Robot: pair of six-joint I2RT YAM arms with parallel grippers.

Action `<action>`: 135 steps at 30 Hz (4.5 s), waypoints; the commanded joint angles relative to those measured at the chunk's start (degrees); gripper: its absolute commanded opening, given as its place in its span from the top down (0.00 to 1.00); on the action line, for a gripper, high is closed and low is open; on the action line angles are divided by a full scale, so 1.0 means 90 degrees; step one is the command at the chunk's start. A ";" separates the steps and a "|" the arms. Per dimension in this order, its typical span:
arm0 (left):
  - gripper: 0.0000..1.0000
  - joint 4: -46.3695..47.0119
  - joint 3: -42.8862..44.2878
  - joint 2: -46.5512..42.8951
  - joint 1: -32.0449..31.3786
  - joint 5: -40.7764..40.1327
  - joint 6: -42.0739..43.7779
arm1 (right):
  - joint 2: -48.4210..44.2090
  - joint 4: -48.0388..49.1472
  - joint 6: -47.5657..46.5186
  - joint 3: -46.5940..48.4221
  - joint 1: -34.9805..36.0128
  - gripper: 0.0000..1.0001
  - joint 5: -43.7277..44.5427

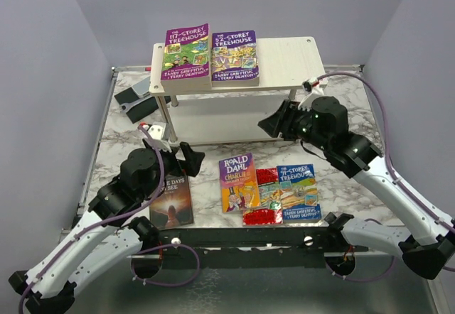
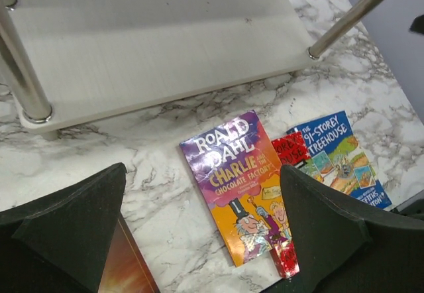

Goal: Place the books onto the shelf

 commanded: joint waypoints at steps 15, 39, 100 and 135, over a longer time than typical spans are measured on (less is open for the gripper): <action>0.01 0.1784 -0.1630 0.1787 0.0014 0.1302 -0.1823 | 0.0468 0.0417 0.0319 -0.2572 0.0026 0.34 -0.0980; 0.01 0.4902 -0.2900 0.4316 -0.0029 0.2316 -0.2691 | 0.2270 0.2715 0.0827 -0.3890 0.0026 0.41 -0.2412; 0.01 -0.0627 0.1000 0.0796 -0.0004 -0.0235 0.0221 | -0.0718 -0.1897 -0.0835 0.0989 0.0026 0.99 -0.1027; 0.01 -0.0227 0.0139 0.0056 -0.0003 0.0101 0.0487 | 0.3547 -0.1485 -0.0045 0.5886 -0.2349 0.99 -0.4713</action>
